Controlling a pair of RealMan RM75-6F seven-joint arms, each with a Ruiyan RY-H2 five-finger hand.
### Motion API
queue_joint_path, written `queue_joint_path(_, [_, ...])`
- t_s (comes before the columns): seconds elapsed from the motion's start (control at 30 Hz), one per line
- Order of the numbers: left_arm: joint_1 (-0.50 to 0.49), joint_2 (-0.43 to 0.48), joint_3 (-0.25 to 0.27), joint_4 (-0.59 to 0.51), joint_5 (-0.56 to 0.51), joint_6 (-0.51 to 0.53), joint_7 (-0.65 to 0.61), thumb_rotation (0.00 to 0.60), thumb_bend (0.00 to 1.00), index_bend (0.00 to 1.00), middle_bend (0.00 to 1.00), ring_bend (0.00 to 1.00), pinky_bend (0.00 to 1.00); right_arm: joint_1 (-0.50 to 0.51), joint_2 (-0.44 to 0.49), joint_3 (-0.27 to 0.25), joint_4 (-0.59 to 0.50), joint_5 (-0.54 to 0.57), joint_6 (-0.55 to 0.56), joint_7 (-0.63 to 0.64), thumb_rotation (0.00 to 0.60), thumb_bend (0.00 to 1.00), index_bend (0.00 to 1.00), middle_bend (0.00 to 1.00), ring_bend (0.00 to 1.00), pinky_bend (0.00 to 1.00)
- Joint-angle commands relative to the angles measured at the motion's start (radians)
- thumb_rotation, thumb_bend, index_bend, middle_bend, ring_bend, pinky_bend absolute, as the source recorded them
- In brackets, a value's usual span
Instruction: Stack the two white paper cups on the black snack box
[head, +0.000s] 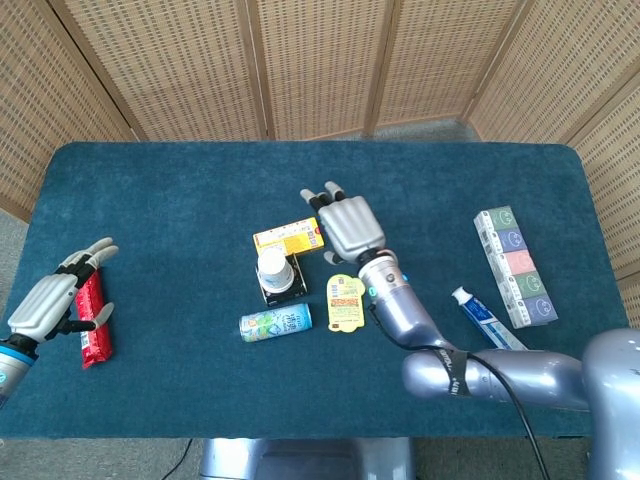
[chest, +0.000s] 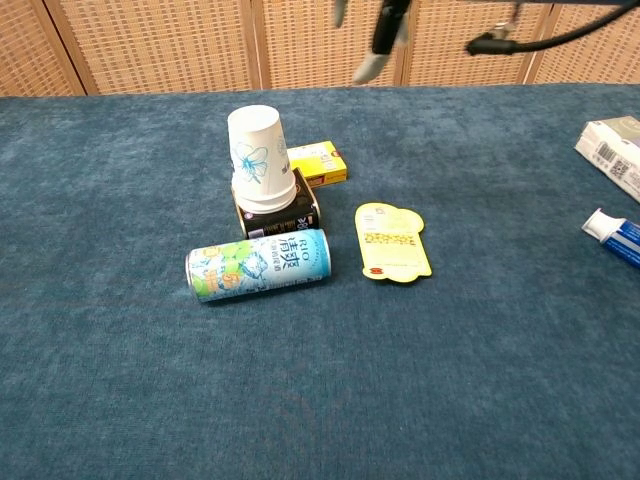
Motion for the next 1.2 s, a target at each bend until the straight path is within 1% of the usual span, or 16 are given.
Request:
queue_joint_path(0.03, [0.002, 0.005, 0.001, -0.009, -0.001, 0.003, 0.010, 0.600, 0.48, 0.00, 0.00, 0.00, 0.04, -0.052, 0.025, -0.018, -0.002, -0.063, 0.035, 0.042, 0.600, 0.25, 0.02, 0.22, 0.05, 0.49])
queue_joint_path(0.4, [0.015, 0.016, 0.002, -0.052, -0.012, 0.018, 0.061, 0.600, 0.48, 0.00, 0.00, 0.00, 0.03, -0.244, 0.104, -0.075, 0.010, -0.275, 0.120, 0.196, 0.600, 0.27, 0.01, 0.20, 0.01, 0.45])
queue_joint_path(0.67, [0.029, 0.009, 0.009, -0.071, -0.023, 0.024, 0.092, 0.600, 0.48, 0.00, 0.00, 0.00, 0.03, -0.373, 0.153, -0.121, 0.022, -0.430, 0.181, 0.285, 0.600, 0.29, 0.01, 0.20, 0.01, 0.43])
queue_joint_path(0.87, [0.053, 0.023, 0.017, -0.089, -0.029, 0.046, 0.100, 0.600, 0.48, 0.00, 0.00, 0.00, 0.03, -0.486, 0.204, -0.156, 0.026, -0.533, 0.249, 0.357, 0.600, 0.30, 0.02, 0.20, 0.01, 0.42])
queue_joint_path(1.07, [0.089, 0.049, 0.022, -0.117, -0.017, 0.102, 0.109, 0.600, 0.48, 0.00, 0.00, 0.00, 0.03, -0.607, 0.247, -0.187, 0.033, -0.615, 0.324, 0.439, 0.600, 0.31, 0.03, 0.20, 0.00, 0.41])
queue_joint_path(1.2, [0.122, 0.049, 0.016, -0.129, -0.010, 0.170, 0.134, 0.600, 0.48, 0.00, 0.00, 0.00, 0.03, -0.686, 0.257, -0.203, 0.053, -0.660, 0.371, 0.497, 0.600, 0.31, 0.03, 0.20, 0.00, 0.40])
